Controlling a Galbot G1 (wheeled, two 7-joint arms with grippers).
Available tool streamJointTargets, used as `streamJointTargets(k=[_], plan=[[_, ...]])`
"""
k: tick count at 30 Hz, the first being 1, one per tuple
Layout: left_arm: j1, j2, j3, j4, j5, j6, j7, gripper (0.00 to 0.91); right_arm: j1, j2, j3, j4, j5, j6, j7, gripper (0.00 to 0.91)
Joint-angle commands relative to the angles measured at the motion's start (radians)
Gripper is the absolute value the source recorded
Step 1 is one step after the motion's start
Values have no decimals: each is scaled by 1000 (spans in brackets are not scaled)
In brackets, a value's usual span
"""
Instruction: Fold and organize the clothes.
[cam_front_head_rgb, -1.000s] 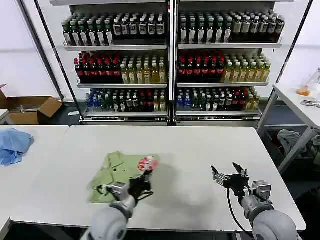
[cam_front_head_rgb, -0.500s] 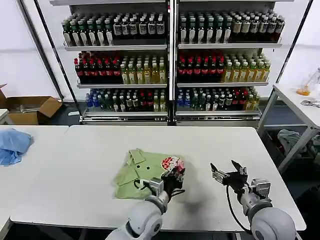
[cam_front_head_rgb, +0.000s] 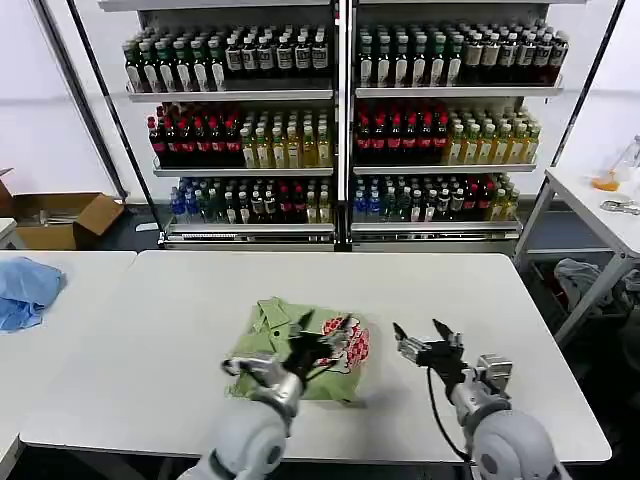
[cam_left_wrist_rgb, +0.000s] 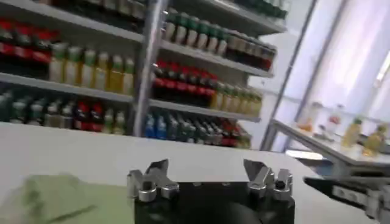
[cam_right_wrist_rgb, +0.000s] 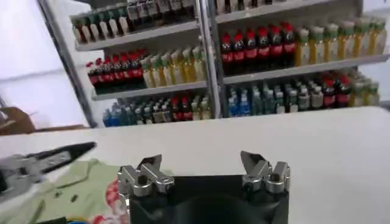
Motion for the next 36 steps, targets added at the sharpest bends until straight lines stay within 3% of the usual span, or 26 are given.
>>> streamJointTargets(k=[1, 11, 12, 13, 15, 23, 28, 36], plan=[[302, 85, -337, -151, 8, -83, 4, 907, 155, 173, -203, -226, 54, 35, 36, 907], [357, 55, -373, -170, 23, -97, 3, 907, 229, 276, -234, -389, 55, 44, 102, 887], [359, 54, -373, -170, 24, -97, 3, 907, 232, 285, -234, -399, 58, 47, 104, 736], [360, 54, -373, -169, 27, -98, 3, 907, 236, 292, -235, -410, 59, 51, 110, 302], [362, 52, -374, -164, 29, -98, 3, 907, 246, 302, -236, -424, 62, 57, 116, 0], [358, 56, -375, -147, 27, -102, 1, 907, 295, 336, -235, -472, 76, 65, 128, 0], [355, 66, -375, -141, 23, -104, 1, 907, 331, 325, -231, -503, 30, 58, 125, 0], [344, 76, -373, -121, 13, -109, 2, 907, 411, 245, -235, -591, -183, 49, 3, 0]])
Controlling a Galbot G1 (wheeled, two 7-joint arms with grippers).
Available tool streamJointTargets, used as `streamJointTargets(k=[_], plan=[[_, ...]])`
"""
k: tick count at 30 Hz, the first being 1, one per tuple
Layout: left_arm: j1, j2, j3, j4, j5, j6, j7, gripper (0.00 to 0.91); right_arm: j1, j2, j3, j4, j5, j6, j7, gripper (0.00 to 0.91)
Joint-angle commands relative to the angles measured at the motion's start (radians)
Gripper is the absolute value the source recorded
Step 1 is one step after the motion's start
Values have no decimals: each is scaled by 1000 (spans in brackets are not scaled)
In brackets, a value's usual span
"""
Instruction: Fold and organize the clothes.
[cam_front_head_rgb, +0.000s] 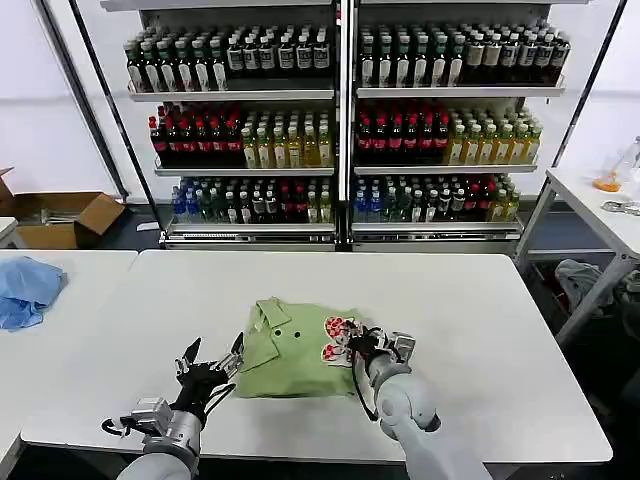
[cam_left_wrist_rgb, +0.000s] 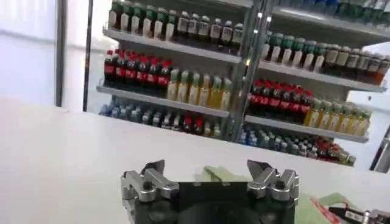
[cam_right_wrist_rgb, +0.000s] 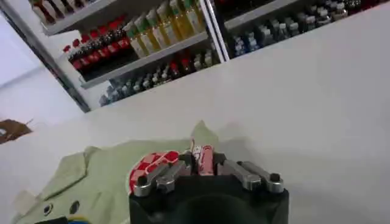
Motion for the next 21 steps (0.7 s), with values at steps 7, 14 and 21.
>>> streamJointTargets(k=[7, 14, 21], plan=[[-5, 12, 0, 20, -4, -4, 4, 907, 146, -149, 33, -168, -302, 11, -204, 0], [-13, 13, 12, 23, 1, -2, 6, 907, 142, -195, 76, -153, -404, 55, -328, 907], [-14, 12, 15, 16, 38, -12, 10, 907, -15, -218, 109, -17, -566, 318, -262, 907]])
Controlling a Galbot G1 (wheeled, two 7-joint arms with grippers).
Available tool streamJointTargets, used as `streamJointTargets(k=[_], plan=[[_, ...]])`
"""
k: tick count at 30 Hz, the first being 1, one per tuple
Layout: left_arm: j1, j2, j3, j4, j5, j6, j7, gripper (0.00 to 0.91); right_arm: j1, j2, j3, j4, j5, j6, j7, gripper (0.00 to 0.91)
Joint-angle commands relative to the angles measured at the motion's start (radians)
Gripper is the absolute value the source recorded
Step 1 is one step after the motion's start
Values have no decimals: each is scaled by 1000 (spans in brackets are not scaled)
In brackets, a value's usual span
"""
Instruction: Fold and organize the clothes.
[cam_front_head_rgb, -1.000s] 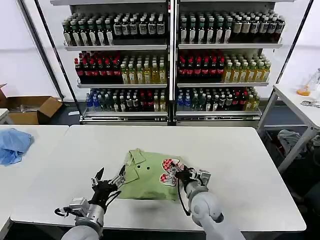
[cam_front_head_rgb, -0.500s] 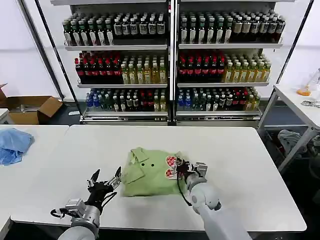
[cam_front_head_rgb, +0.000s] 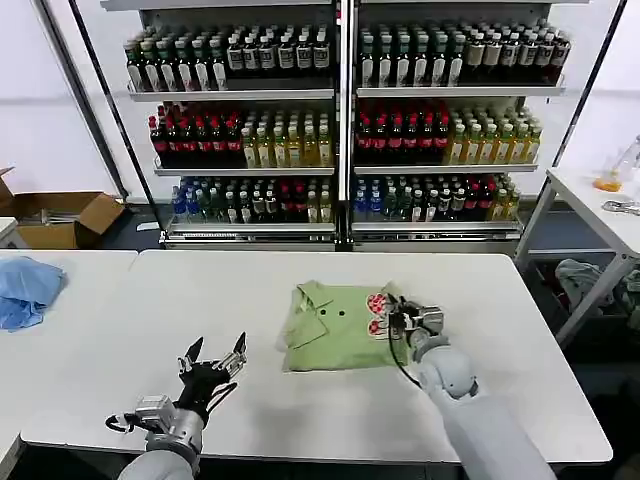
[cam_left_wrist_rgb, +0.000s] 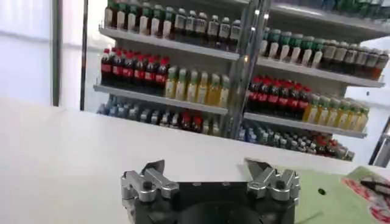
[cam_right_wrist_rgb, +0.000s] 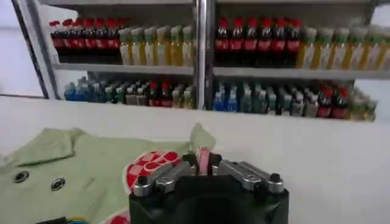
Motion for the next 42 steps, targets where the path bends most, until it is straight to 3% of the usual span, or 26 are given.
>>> streamJointTargets(k=[1, 7, 10, 13, 16, 31, 34, 42], plan=[[6, 0, 2, -1, 51, -18, 6, 907, -161, -59, 66, 124, -261, 295, -15, 907], [26, -2, 1, -17, 101, -32, 18, 907, -355, -62, 174, 295, -261, 370, 43, 907], [37, -2, -6, -35, 103, -32, 20, 907, -483, -82, 260, 444, -246, 367, 30, 907], [50, -1, -14, -51, 104, -33, 24, 907, -630, -89, 325, 569, -179, 318, 37, 907], [65, -1, -20, -63, 104, -35, 28, 907, -720, -77, 363, 628, -181, 266, 33, 907], [107, -8, -32, -107, 120, -34, 64, 907, -811, -9, 371, 720, -232, 259, 45, 907], [106, -13, -32, -112, 121, -33, 67, 907, -820, -11, 377, 731, -250, 289, 32, 907], [117, -20, -38, -118, 126, -37, 76, 907, -819, -1, 384, 756, -261, 268, 71, 907]])
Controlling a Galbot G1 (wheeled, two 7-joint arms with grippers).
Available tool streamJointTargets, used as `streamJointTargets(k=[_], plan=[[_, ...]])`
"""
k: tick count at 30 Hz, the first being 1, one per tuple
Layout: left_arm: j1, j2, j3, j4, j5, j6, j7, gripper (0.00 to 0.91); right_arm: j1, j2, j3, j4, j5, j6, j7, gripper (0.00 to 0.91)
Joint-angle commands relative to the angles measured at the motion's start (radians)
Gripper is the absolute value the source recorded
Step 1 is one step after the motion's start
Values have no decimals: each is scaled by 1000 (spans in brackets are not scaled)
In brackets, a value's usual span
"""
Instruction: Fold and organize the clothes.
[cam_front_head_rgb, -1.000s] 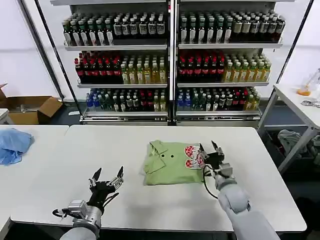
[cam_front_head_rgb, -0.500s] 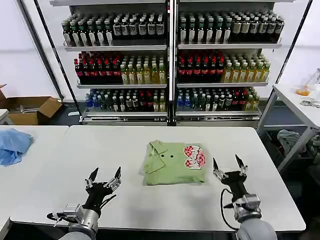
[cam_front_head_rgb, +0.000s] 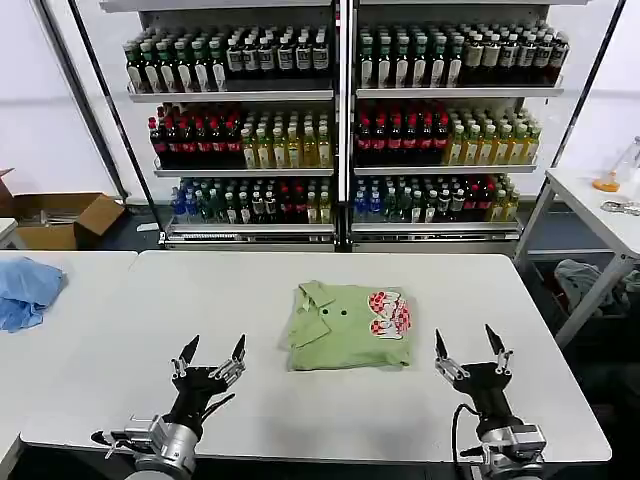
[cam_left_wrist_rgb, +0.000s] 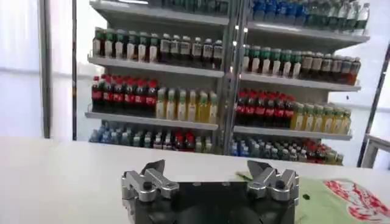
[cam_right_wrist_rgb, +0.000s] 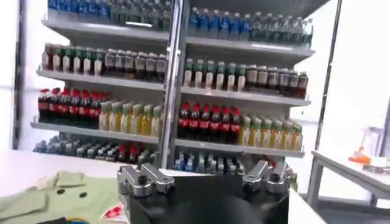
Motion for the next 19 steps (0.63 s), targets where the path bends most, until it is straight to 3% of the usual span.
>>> streamJointTargets(k=[1, 19], plan=[[12, -1, -4, -9, 5, -3, 9, 907, -64, 10, 27, 75, -21, -3, 24, 907], [1, 15, -3, 9, 9, -3, 29, 907, -69, 7, 41, 79, -43, -27, 31, 907]])
